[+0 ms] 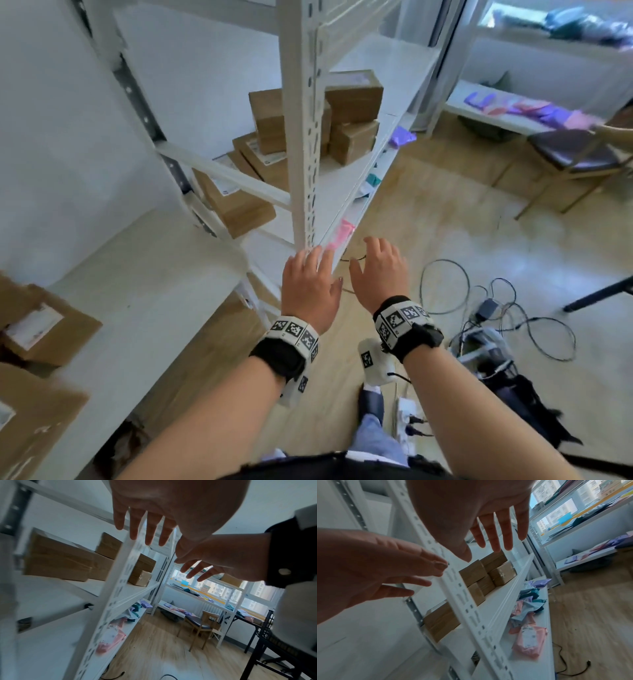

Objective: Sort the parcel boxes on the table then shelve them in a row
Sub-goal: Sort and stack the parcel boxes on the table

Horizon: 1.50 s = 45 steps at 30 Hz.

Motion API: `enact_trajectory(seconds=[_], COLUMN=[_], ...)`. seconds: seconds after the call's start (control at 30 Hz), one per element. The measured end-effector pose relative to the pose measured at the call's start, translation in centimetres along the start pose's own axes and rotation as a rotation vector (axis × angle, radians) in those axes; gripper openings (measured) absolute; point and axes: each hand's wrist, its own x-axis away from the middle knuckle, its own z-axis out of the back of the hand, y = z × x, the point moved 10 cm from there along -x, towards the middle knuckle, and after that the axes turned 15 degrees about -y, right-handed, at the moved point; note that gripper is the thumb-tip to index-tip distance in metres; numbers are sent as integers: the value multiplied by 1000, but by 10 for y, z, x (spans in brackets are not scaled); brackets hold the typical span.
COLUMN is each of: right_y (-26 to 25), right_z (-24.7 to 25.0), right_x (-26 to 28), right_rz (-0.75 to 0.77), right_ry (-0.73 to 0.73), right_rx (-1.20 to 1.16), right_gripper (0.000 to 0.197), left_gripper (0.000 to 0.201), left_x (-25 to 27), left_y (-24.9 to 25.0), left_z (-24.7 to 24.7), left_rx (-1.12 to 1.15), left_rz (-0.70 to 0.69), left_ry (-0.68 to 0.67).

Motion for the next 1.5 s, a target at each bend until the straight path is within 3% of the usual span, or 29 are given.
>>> enact_trajectory(seconds=[0.3, 0.57, 0.83, 1.07, 1.27, 1.5], right_y=[111, 147, 146, 112, 79, 72], right_z=[71, 123, 144, 158, 152, 122], right_x=[-106, -204, -306, -419, -509, -562], right_rz=[-9, 56, 109, 196, 239, 189], right_ry=[46, 57, 55, 51, -27, -139], right_rx=[27, 36, 30, 12, -18, -57], right_gripper=[36, 37, 41, 41, 41, 44], left_gripper=[52, 53, 56, 56, 56, 51], left_x=[-138, -249, -347, -456, -522, -545], left_y=[93, 111, 79, 23, -21, -38], left_z=[-12, 9, 29, 80, 104, 91], left_rx=[38, 57, 85, 161, 209, 138], left_rz=[-1, 147, 259, 386, 518, 676], left_ry=[5, 56, 113, 217, 118, -58])
